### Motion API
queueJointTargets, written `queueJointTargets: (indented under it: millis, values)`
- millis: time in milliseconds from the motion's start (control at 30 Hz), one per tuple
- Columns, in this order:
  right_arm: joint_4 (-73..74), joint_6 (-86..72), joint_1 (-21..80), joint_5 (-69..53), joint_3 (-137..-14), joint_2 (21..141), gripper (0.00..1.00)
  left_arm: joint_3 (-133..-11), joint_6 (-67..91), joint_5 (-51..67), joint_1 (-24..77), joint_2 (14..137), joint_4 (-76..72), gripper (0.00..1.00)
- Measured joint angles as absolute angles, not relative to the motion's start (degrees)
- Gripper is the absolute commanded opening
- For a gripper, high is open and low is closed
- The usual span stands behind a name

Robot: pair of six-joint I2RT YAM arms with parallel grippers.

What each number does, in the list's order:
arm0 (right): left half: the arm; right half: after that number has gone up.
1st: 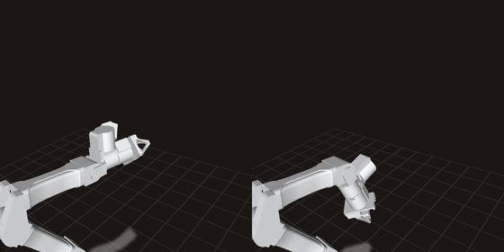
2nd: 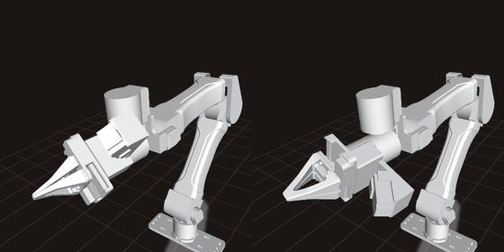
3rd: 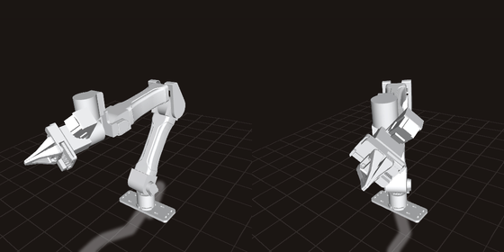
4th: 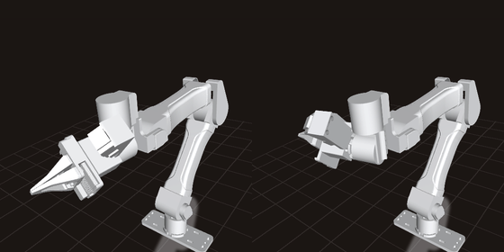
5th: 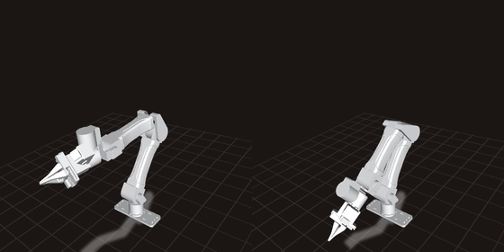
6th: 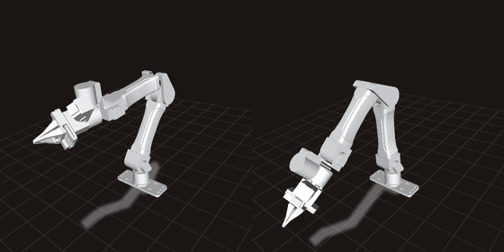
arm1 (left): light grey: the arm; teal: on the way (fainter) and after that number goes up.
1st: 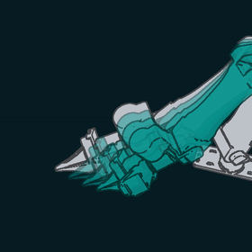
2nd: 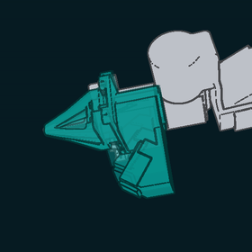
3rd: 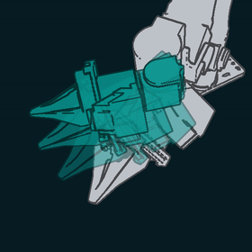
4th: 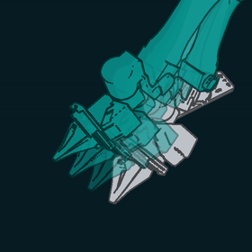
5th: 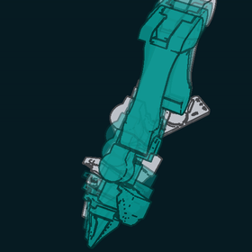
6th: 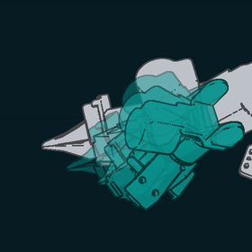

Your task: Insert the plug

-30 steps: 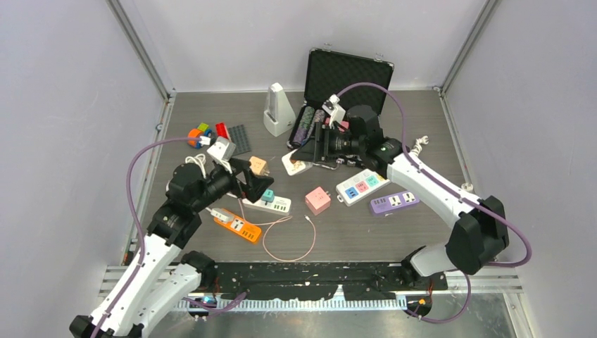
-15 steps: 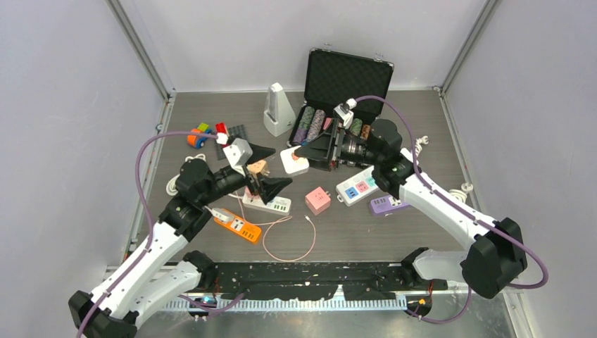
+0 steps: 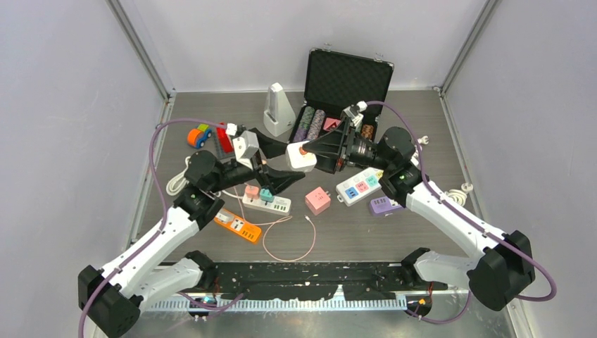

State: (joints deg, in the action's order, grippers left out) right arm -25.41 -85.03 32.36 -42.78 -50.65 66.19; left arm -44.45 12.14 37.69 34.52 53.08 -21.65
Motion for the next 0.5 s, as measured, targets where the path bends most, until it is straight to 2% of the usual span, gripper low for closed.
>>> queueJointTargets:
  millis: [67, 167, 233, 300, 333, 367, 500]
  values:
    - [-26.48, -86.28, 32.38, -42.68, -50.04, 66.15, 0.45, -44.47, 13.67, 38.33, 34.65, 53.93, -23.75, 0.72]
    - [-27.83, -87.99, 32.38, -42.46, -49.04, 66.15, 0.45, -44.47, 15.75, 39.33, 34.7, 54.87, -26.09, 0.56]
    - [-29.21, -89.49, 32.23, -42.17, -48.34, 66.15, 0.56, -44.47, 16.4, 39.94, 34.81, 55.42, -26.89, 0.37]
    - [-30.04, -90.89, 31.99, -41.98, -47.86, 66.15, 0.76, -44.49, 16.32, 40.51, 34.81, 56.01, -27.59, 0.06]
    - [-30.11, -91.07, 31.97, -41.76, -47.66, 66.13, 0.9, -44.58, 16.32, 40.73, 34.79, 56.27, -27.64, 0.0]
    - [-30.15, -90.67, 31.94, -41.71, -47.55, 66.06, 0.99, -44.66, 16.38, 40.6, 34.76, 56.45, -27.53, 0.0]
    - [-29.1, -84.97, 32.18, -41.5, -47.22, 64.53, 0.95, -46.11, 16.27, 40.03, 34.79, 57.17, -23.7, 0.0]
